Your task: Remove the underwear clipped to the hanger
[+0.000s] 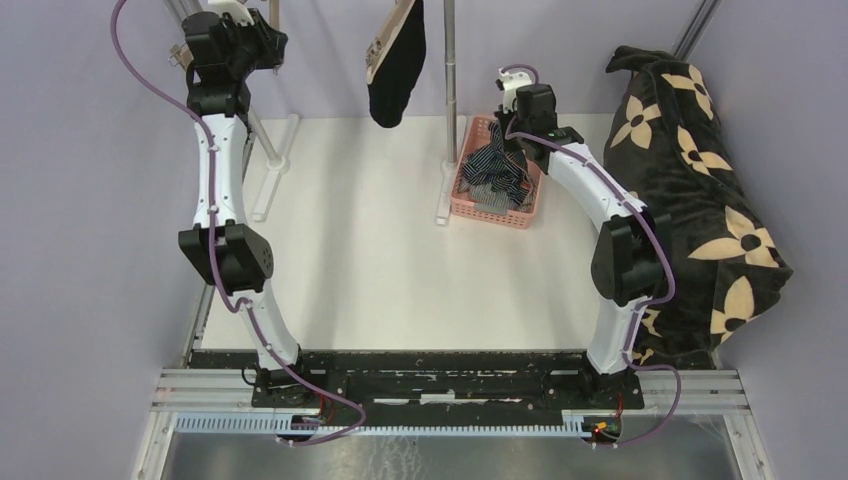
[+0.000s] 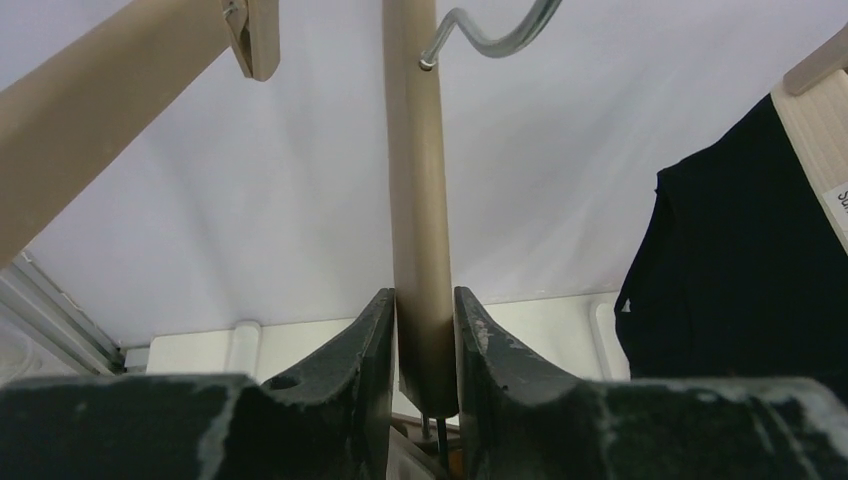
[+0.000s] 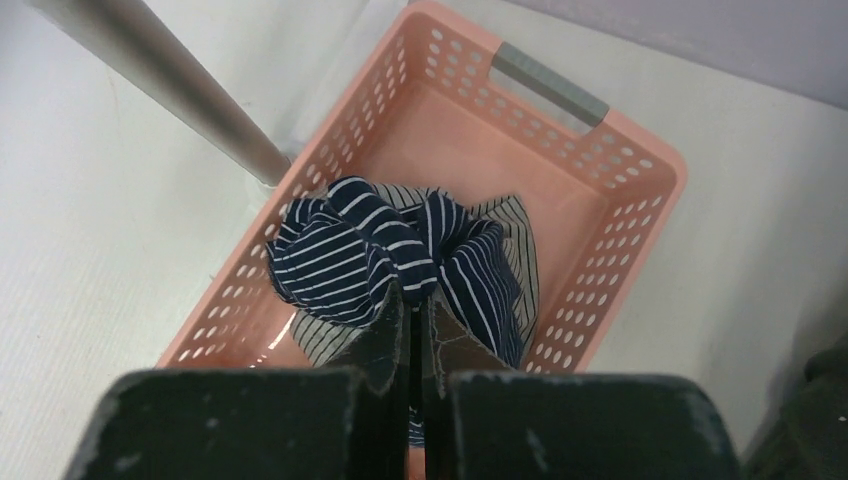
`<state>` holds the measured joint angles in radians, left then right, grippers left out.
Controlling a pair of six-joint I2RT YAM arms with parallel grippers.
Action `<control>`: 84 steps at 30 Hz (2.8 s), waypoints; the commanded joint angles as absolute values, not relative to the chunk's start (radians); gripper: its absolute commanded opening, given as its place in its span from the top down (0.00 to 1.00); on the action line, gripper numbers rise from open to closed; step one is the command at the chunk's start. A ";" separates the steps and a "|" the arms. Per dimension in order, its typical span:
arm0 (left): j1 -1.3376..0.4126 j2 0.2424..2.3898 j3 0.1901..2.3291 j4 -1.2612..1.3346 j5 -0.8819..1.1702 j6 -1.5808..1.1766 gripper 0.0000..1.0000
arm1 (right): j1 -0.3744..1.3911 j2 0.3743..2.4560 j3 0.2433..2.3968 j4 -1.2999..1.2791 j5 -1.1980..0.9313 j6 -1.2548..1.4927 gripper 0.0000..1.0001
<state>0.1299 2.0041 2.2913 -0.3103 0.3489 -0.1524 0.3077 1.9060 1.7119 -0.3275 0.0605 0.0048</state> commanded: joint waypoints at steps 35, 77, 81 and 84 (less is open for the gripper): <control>0.133 1.440 1.898 -0.229 0.328 -0.193 0.41 | 0.270 1.757 1.583 -0.197 0.061 0.058 0.31; -0.132 1.991 2.471 -0.215 0.539 -0.195 0.56 | 0.296 1.551 1.496 -0.238 0.016 0.019 0.34; -0.131 2.004 2.464 -0.235 0.550 -0.184 0.56 | 0.300 1.545 1.489 -0.234 0.009 0.021 0.34; -0.132 2.016 2.464 -0.263 0.554 -0.168 0.56 | 0.302 1.537 1.475 -0.221 0.008 0.021 0.34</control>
